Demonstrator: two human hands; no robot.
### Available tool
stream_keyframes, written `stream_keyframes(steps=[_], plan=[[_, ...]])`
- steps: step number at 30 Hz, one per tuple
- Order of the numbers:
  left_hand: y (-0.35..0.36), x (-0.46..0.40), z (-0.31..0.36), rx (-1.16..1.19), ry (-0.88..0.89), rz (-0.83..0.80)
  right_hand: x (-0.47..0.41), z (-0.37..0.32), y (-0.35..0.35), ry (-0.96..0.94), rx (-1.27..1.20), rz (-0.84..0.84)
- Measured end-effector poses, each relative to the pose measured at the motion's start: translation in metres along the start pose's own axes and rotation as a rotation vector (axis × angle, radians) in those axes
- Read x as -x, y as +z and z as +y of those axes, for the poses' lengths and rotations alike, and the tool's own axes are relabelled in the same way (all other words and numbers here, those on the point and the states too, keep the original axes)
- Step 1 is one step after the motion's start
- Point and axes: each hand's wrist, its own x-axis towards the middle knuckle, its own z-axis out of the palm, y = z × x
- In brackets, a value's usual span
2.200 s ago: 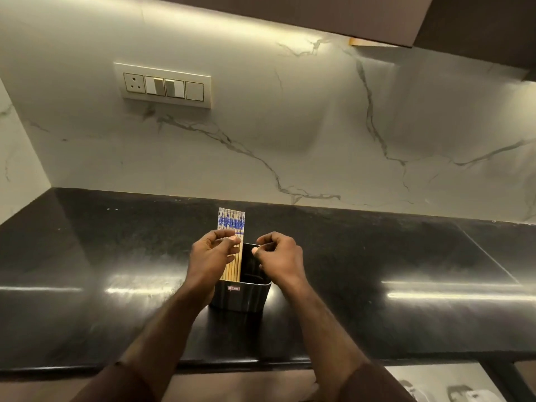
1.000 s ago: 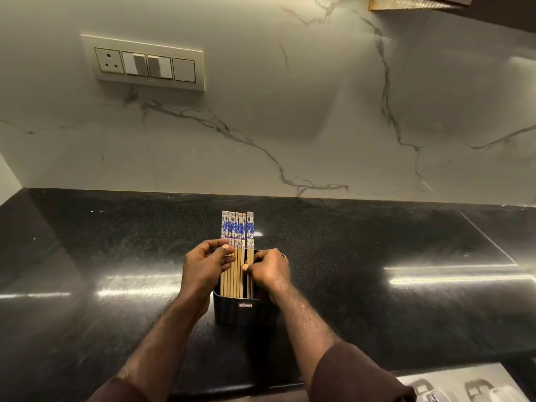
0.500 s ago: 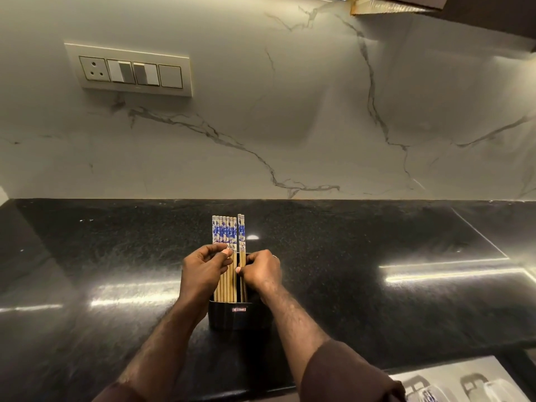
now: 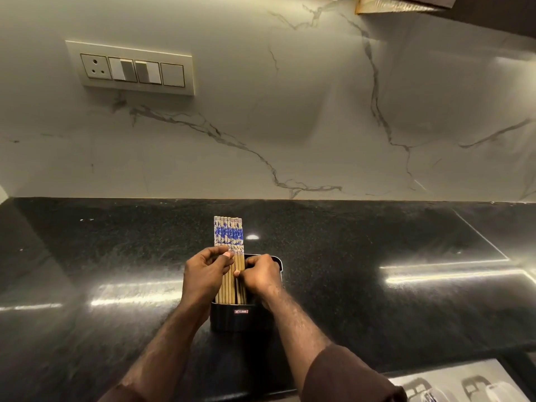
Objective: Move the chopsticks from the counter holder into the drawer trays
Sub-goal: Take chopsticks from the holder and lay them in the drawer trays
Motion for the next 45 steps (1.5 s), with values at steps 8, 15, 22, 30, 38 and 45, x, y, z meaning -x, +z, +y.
stream_keyframes(steps=[8,15,22,30,38,45], plan=[[0.004,0.000,0.011,0.019,0.036,-0.175,0.023,-0.015,-0.033,-0.212,0.009,-0.003],[0.023,0.007,0.054,0.060,0.117,-0.524,0.056,-0.034,-0.079,-0.327,-0.088,-0.100],[0.060,0.031,0.086,0.196,0.178,-0.525,0.084,-0.025,-0.120,-0.344,-0.224,-0.165],[0.097,0.068,0.097,0.309,0.110,-0.553,0.123,0.039,-0.164,-0.247,-0.335,-0.304],[0.161,0.132,0.067,0.285,0.015,-0.575,0.175,0.100,-0.234,-0.161,-0.406,-0.289],[0.238,0.239,0.026,0.207,-0.025,-0.637,0.255,0.184,-0.315,-0.101,-0.438,-0.239]])
